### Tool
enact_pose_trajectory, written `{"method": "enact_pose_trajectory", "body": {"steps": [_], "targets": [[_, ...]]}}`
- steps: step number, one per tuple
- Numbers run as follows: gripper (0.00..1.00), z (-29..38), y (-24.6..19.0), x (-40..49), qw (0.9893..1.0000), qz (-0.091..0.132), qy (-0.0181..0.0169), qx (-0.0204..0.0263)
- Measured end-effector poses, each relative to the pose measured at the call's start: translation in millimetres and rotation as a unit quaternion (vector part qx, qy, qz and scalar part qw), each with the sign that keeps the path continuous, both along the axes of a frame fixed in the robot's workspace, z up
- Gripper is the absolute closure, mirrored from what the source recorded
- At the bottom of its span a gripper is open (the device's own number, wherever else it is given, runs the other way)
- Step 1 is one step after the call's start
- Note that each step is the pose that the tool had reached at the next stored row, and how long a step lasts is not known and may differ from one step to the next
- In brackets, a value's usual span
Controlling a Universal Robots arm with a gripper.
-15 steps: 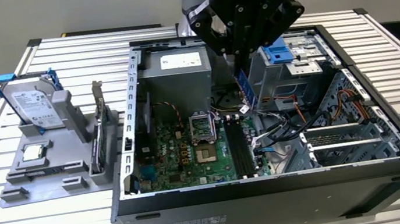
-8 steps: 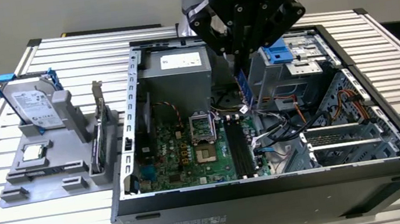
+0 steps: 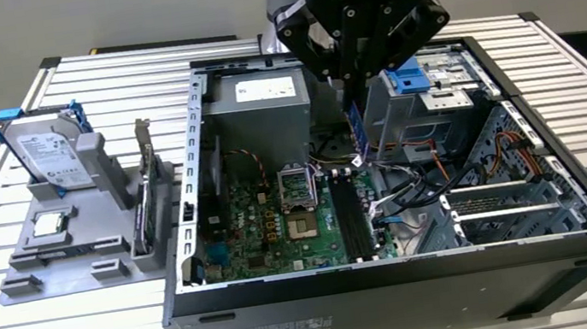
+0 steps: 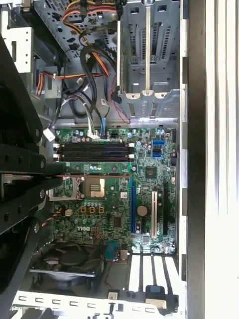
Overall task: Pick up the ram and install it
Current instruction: 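Pick up the ram and move it above insertion slot, then insert the ram into the slot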
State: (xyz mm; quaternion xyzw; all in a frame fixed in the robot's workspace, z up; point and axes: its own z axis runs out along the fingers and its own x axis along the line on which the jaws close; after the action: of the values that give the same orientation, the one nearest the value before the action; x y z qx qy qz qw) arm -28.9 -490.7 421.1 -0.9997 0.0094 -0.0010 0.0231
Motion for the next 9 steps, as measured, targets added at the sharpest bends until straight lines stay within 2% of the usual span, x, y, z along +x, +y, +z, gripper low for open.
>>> {"method": "enact_pose_trajectory", "body": {"steps": [9], "targets": [[1.0,0.0,0.0,0.0,0.9999,-0.012,0.0,0.0]]}}
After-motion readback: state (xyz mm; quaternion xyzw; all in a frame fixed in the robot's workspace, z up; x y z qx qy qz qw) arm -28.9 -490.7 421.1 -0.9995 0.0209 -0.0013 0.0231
